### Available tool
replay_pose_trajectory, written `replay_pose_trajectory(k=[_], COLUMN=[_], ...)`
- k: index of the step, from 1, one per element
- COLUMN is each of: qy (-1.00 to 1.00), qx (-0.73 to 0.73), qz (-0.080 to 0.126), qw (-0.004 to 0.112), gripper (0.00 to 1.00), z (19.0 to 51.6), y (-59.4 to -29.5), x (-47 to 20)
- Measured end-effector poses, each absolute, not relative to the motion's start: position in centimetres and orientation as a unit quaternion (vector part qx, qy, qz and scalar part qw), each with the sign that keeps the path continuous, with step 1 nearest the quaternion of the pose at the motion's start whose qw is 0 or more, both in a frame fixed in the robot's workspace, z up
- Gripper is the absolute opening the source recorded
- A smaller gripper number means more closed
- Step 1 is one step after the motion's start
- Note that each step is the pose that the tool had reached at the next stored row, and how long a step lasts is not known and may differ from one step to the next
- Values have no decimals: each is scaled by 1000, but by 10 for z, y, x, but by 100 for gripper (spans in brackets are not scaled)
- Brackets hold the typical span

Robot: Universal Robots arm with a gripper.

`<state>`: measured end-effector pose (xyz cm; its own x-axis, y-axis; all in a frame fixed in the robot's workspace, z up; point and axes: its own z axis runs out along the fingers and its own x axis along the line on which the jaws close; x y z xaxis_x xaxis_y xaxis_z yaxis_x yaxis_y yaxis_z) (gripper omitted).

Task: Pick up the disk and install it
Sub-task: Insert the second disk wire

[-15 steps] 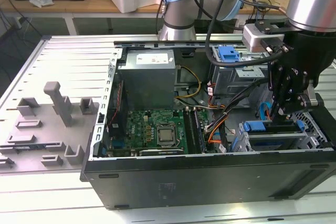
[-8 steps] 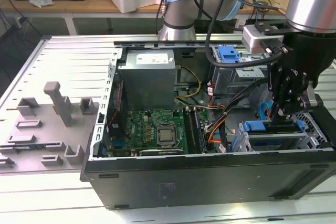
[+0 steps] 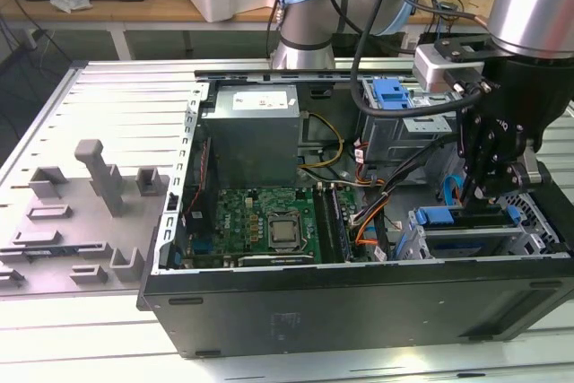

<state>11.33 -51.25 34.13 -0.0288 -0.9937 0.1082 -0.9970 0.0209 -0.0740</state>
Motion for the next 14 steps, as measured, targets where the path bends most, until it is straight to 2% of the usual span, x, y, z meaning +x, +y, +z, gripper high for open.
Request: replay_pose_trajectory(k=[14], qy=[-714], qx=[697], qz=[65], qw=[13], gripper=[16], z=[339], y=[-512], x=[114])
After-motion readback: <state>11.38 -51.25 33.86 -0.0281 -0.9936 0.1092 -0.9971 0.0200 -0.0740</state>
